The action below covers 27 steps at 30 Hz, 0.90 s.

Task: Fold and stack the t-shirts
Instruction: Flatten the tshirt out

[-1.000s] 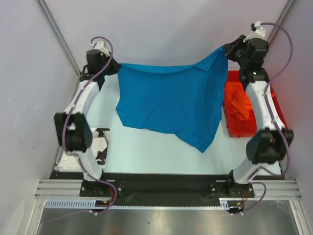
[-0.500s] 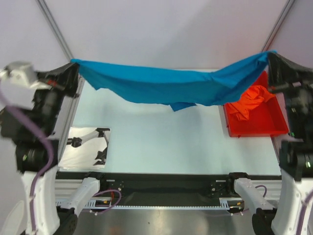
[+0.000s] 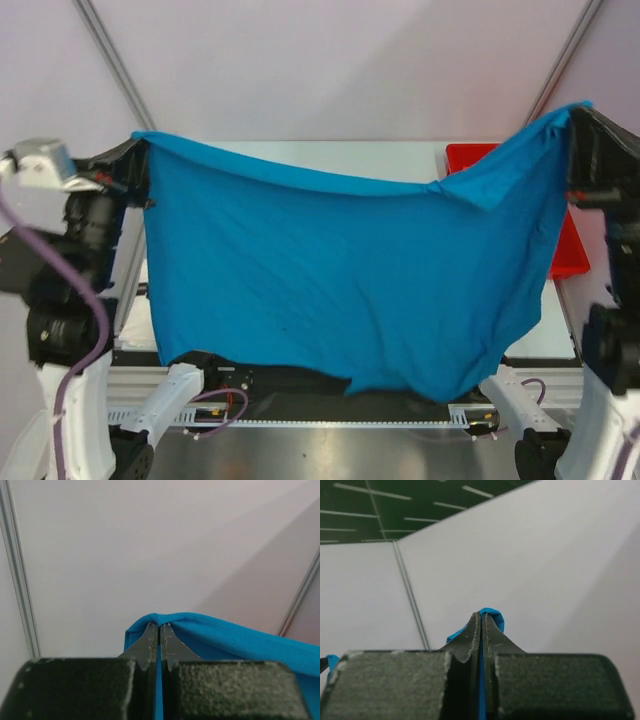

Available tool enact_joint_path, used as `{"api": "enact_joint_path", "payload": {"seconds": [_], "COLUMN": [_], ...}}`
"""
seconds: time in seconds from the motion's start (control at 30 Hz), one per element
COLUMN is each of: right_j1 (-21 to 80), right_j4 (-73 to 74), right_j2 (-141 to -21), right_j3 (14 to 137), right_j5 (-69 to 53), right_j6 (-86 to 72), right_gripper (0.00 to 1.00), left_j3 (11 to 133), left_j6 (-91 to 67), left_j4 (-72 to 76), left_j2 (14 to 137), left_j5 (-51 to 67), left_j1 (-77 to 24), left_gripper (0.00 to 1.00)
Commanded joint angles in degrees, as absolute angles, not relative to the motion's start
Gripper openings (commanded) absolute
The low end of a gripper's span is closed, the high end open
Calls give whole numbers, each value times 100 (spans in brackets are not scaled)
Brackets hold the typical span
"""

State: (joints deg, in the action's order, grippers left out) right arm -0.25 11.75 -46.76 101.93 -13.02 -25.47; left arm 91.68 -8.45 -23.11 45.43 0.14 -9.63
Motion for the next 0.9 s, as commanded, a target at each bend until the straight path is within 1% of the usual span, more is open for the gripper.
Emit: {"api": "enact_joint_path", "payload": {"seconds": [0.0,0.07,0.1,0.13,0.17,0.23,0.37,0.47,0.5,0.53,0.6,0.63,0.7,0.73,0.77,0.83,0.87], "right_j1": [-62,-53,-53,-35,-18,148,255,264,272,281,246,229,220,211,185,141,88], "right_j4": [627,362,230,-241,-455,-895,-1431,-1845,-2046,-2117,-2162,-2145,-1953,-1734,-1731,-1600,-1565], "right_j2": [-5290,-5553,-5633,-5721,-5930,-6177,-6881,-7723,-7960,-8494,-9024,-9548,-10078,-10542,-10808,-11204,-11571], "right_j3": [9373,8976,8791,8328,8114,7623,7015,6803,6785,6803,7127,7285,7890,8389,8394,8954,9113], "right_j5": [-1283,-1257,-1257,-1257,-1248,-1152,-1099,-1151,-1177,-1186,-1318,-1327,-1301,-1292,-1309,-1353,-1362], "right_j6": [-2663,-2698,-2785,-2821,-2856,-2795,-2698,-2611,-2576,-2514,-2488,-2435,-2330,-2259,-2259,-2294,-2311], "right_gripper": [0,0,0,0,0,0,0,0,0,0,0,0,0,0,0,0,0], "left_j3": [8632,8351,7984,7780,7343,6998,6146,5968,6020,6116,6721,6950,7705,8256,8549,9103,9688], "left_j6": [-589,-624,-676,-703,-729,-773,-861,-940,-1071,-1124,-1326,-1379,-1459,-1468,-1476,-1573,-1608], "left_j4": [-2040,-1699,-1548,-1373,-997,-556,191,711,790,861,765,712,616,476,379,-23,-139], "left_j2": [5035,5263,5326,5387,5518,5747,6607,7652,7942,8676,9444,10092,10764,11358,11608,12091,12450], "left_j5": [-237,-237,-255,-298,-395,-474,-615,-615,-424,-344,-46,139,473,683,781,1000,1098], "left_j1": [-984,-976,-976,-976,-976,-967,-923,-809,-748,-625,-493,-396,-325,-316,-316,-282,-273], "left_gripper": [0,0,0,0,0,0,0,0,0,0,0,0,0,0,0,0,0]}}
